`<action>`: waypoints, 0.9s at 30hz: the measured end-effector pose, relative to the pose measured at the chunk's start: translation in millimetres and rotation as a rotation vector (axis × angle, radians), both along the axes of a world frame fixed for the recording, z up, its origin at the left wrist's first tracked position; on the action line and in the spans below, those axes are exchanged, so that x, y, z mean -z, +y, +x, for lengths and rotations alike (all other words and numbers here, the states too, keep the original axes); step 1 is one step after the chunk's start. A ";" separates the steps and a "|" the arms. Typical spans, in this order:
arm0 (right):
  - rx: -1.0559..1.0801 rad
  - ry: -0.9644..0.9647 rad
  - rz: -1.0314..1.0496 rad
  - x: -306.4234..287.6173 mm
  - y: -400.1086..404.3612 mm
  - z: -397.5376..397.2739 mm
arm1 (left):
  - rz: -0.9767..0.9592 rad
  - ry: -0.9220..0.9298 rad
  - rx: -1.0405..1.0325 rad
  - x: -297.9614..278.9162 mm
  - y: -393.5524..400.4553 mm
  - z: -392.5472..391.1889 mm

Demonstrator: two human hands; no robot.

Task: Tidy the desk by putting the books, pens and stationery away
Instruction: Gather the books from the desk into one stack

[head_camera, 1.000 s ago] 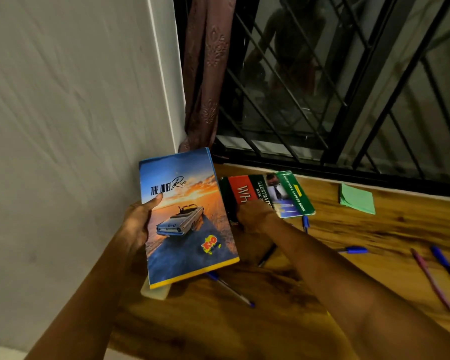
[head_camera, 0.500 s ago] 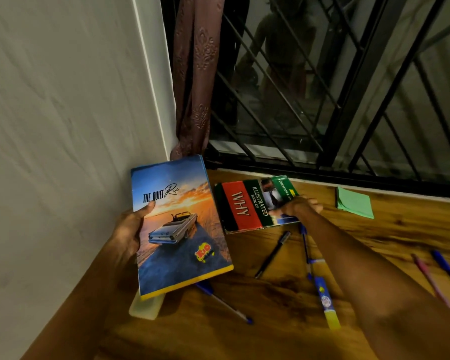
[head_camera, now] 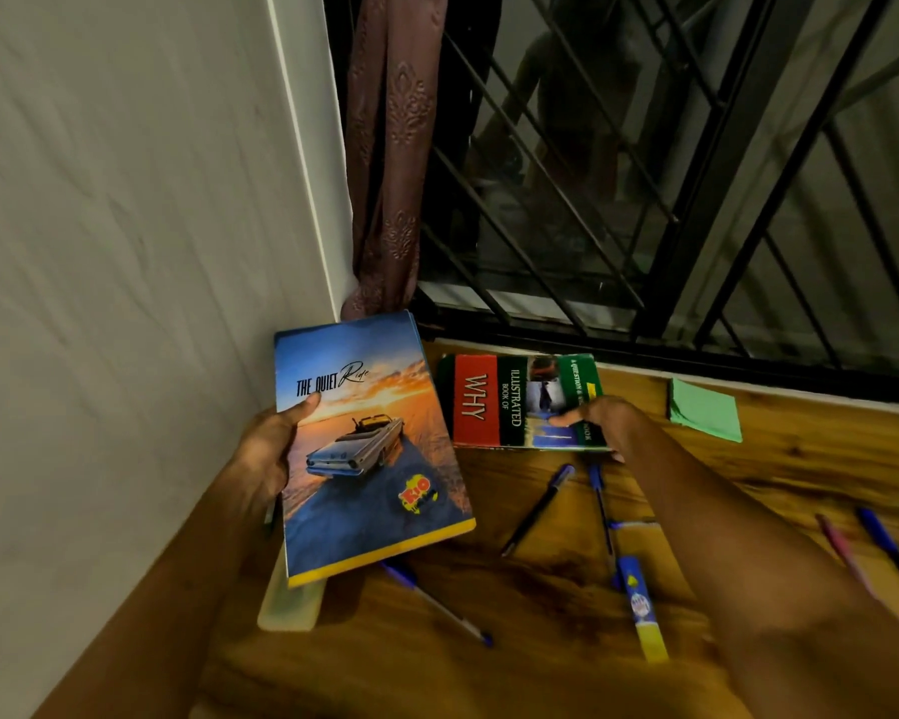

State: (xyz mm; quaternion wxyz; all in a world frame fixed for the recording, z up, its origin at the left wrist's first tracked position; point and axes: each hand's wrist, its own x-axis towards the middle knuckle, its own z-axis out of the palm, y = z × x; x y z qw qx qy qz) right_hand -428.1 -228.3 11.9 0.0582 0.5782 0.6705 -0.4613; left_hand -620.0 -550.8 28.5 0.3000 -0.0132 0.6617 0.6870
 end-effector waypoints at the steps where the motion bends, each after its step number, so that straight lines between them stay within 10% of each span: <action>1: 0.103 0.139 -0.046 1.2 4.5 1.9 | 0.008 -0.003 0.002 -1.2 -0.9 -0.4; 18: 0.744 1.527 0.036 -160.0 21.1 116.0 | -0.008 0.181 0.093 -48.3 24.2 82.2; 27: 0.339 1.074 -0.055 -162.6 -11.7 198.7 | 0.090 0.066 0.343 -73.6 109.4 225.7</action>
